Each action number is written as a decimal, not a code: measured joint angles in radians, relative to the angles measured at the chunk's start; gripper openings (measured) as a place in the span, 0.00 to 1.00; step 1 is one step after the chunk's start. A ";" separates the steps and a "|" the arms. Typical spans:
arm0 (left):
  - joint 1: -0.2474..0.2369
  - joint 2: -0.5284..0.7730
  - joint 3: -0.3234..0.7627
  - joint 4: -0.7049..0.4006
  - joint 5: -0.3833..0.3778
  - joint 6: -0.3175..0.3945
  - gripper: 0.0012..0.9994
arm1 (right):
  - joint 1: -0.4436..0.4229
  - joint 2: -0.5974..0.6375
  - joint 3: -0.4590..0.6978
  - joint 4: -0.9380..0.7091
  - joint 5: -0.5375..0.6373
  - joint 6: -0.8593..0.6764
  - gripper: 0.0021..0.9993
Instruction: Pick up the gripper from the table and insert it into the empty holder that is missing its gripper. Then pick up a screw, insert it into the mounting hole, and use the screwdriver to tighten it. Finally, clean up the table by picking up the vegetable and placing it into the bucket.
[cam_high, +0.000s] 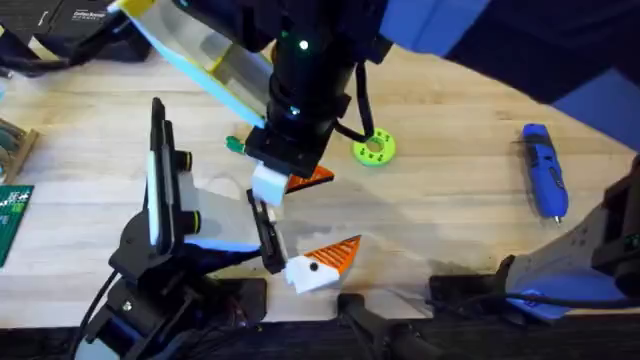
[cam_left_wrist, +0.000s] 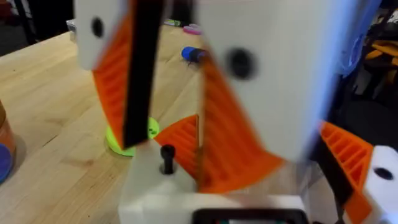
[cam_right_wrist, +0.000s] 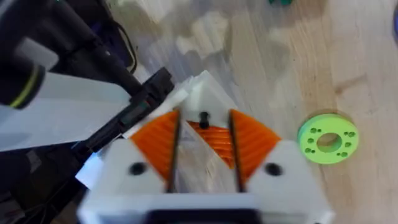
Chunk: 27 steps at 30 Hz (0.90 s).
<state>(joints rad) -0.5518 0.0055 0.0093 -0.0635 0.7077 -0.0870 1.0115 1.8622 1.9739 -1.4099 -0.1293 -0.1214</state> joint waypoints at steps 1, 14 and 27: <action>0.000 0.000 0.000 0.000 -0.001 0.000 0.99 | 0.000 0.000 0.000 -0.001 0.002 0.005 0.61; 0.000 0.000 0.000 0.000 -0.004 0.004 0.99 | -0.095 -0.139 -0.004 -0.003 0.025 0.043 0.99; 0.000 0.000 0.000 0.000 -0.004 0.004 0.99 | -0.313 -0.565 -0.513 0.178 -0.042 0.077 0.99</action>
<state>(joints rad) -0.5518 0.0052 0.0093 -0.0631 0.7033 -0.0826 0.6983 1.2969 1.4610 -1.2322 -0.1711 -0.0441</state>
